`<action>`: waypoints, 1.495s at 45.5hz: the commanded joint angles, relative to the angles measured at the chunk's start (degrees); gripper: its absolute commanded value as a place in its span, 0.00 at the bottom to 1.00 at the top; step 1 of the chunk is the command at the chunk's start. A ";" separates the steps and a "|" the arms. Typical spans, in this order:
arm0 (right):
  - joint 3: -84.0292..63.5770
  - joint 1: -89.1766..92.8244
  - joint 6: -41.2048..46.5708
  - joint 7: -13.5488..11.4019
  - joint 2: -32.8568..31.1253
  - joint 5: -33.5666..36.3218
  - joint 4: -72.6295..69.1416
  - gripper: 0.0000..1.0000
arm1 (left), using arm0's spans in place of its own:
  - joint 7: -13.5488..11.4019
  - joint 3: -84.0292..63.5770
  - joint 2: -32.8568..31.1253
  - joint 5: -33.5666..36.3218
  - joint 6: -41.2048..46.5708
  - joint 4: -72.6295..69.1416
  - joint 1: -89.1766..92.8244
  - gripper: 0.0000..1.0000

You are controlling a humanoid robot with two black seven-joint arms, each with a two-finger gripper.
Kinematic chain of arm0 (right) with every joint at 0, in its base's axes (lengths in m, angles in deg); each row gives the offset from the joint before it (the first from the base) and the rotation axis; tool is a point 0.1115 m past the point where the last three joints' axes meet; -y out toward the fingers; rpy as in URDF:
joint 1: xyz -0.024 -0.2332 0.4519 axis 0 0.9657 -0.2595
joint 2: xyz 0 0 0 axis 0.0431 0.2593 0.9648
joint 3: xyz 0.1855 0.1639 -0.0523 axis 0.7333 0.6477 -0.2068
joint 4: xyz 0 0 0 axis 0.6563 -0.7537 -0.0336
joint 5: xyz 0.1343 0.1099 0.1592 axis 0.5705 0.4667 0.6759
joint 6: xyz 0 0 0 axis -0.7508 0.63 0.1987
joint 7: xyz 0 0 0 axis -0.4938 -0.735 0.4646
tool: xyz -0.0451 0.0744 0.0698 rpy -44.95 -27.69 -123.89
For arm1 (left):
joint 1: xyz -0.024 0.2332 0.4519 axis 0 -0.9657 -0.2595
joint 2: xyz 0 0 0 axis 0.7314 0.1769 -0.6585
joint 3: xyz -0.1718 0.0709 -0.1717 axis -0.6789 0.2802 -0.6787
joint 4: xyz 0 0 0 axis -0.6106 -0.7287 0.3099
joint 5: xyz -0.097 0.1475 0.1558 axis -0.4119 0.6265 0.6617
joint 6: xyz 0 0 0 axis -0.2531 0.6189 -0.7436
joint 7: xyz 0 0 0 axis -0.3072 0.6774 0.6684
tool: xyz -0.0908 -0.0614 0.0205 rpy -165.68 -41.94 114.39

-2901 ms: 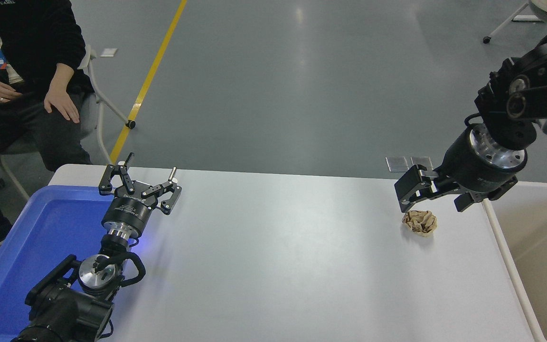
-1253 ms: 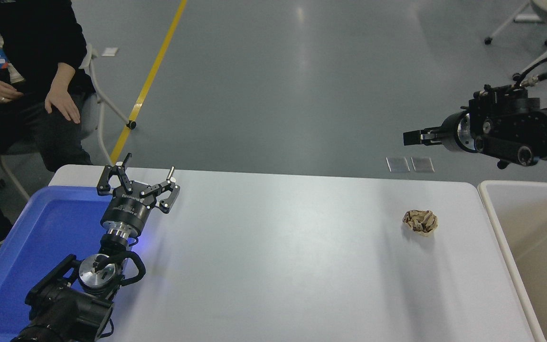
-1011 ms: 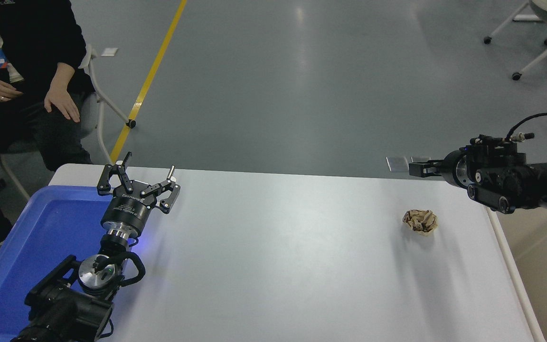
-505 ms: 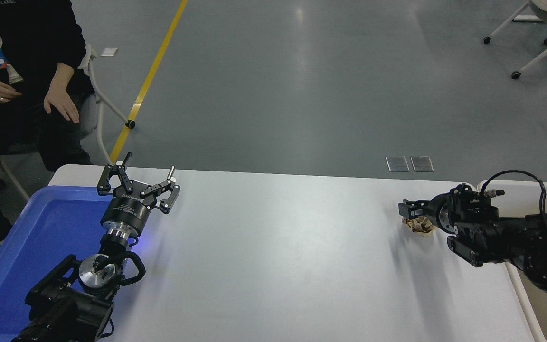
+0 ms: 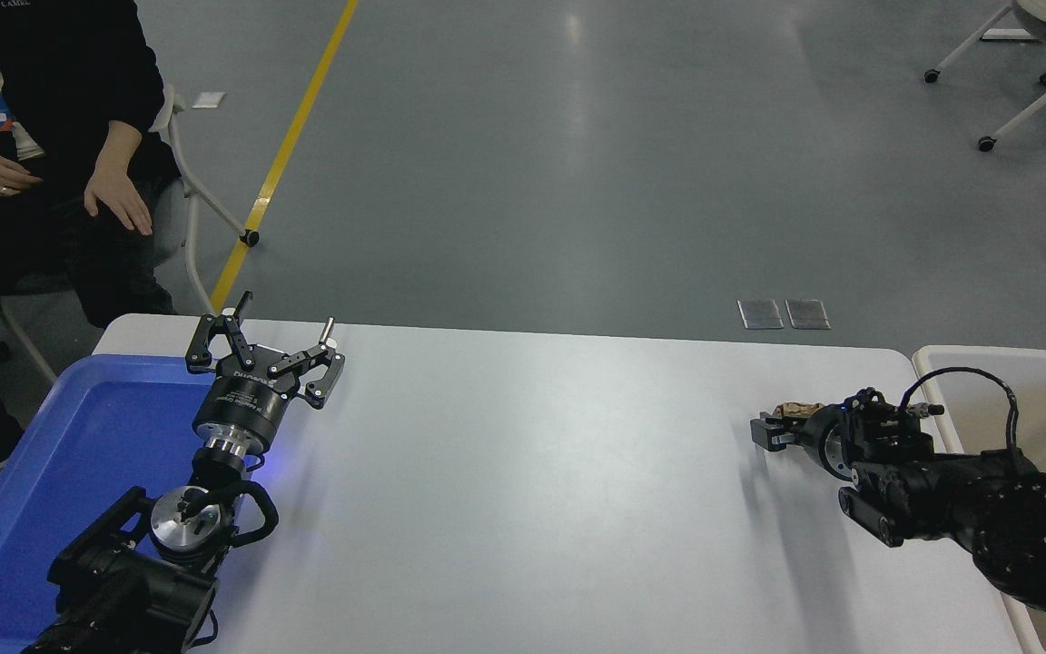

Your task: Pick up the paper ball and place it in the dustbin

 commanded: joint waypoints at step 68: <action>-7.21 -78.48 51.55 1.40 -33.22 -6.19 -52.28 0.00 | 0.00 0.00 0.01 0.00 -0.09 -0.02 0.00 0.99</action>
